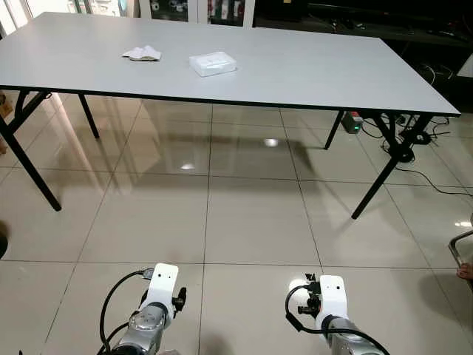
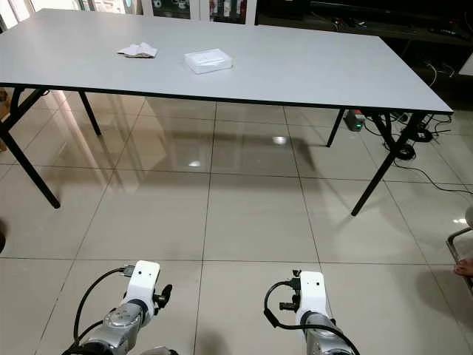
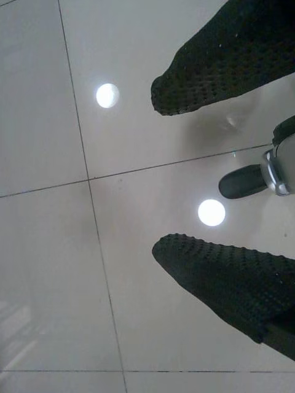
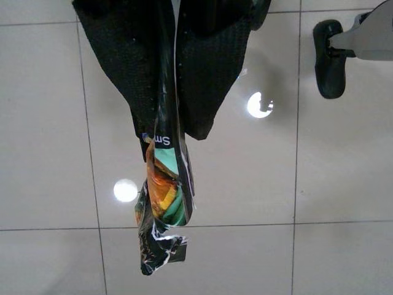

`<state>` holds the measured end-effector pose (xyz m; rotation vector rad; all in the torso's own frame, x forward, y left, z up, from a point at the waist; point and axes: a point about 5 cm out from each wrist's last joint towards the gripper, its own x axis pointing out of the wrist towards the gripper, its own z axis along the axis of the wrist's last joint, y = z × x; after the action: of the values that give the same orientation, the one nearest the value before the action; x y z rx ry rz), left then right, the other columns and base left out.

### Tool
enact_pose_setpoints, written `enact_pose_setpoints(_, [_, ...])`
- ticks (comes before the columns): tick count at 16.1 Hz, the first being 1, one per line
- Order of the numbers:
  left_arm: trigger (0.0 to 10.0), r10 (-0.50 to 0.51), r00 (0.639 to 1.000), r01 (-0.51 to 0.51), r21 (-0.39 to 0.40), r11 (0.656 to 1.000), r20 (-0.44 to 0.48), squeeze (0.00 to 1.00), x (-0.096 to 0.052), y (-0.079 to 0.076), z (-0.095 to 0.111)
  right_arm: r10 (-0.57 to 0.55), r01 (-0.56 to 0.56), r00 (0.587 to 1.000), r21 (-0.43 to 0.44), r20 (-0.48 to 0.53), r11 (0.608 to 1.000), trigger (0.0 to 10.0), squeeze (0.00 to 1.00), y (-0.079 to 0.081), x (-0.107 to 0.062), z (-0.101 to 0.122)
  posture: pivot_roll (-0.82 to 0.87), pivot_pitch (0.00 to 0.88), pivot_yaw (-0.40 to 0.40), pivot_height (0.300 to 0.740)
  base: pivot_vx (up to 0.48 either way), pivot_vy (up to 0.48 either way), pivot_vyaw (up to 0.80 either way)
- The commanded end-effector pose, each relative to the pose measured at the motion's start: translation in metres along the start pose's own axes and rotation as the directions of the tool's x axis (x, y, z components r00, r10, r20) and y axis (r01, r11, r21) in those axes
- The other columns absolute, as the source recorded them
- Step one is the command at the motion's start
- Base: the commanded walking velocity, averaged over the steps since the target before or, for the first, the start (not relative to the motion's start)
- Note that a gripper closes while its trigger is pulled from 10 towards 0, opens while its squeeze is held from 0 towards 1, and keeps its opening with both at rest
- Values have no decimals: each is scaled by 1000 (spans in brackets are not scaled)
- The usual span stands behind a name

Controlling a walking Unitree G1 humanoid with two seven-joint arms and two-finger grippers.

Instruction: Picking trash to rubbish bin

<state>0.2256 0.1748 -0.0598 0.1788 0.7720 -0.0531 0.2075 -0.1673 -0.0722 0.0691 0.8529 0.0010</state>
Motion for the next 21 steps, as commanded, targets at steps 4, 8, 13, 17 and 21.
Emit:
enact_pose_setpoints(4, [10000, -6, 1000, 6, 24, 1000, 4, 0, 0, -3, -1, -8, 8, 1000, -9, -14, 1000, 10000, 0, -4, -2, -5, -12, 0, -74, 740, 0, 0, 0])
enact_pose_setpoints(8, [10000, -7, 1000, 7, 25, 1000, 1, 0, -1, -4, -2, -5, 5, 1000, -11, -15, 1000, 10000, 0, -4, -2, -6, -14, 0, -74, 740, 0, 0, 0])
enact_pose_setpoints(13, [10000, -4, 1000, 4, 7, 1000, 12, 0, 1, -6, 4, -16, 16, 1000, 4, 6, 1000, 10000, 0, -6, 0, 2, -24, 28, -77, 740, 0, 0, 0])
enact_pose_setpoints(17, [10000, -6, 1000, 6, 9, 1000, 8, 0, 1, -6, 4, -13, 13, 1000, 9, 5, 1000, 10000, 0, -5, 0, 1, -26, 47, -73, 740, 0, 0, 0])
enact_pose_setpoints(21, [10000, -6, 1000, 6, 6, 1000, 8, 0, 1, -7, 4, -12, 12, 1000, 10, 7, 1000, 10000, 0, -5, 0, 1, -25, 52, -75, 740, 0, 0, 0])
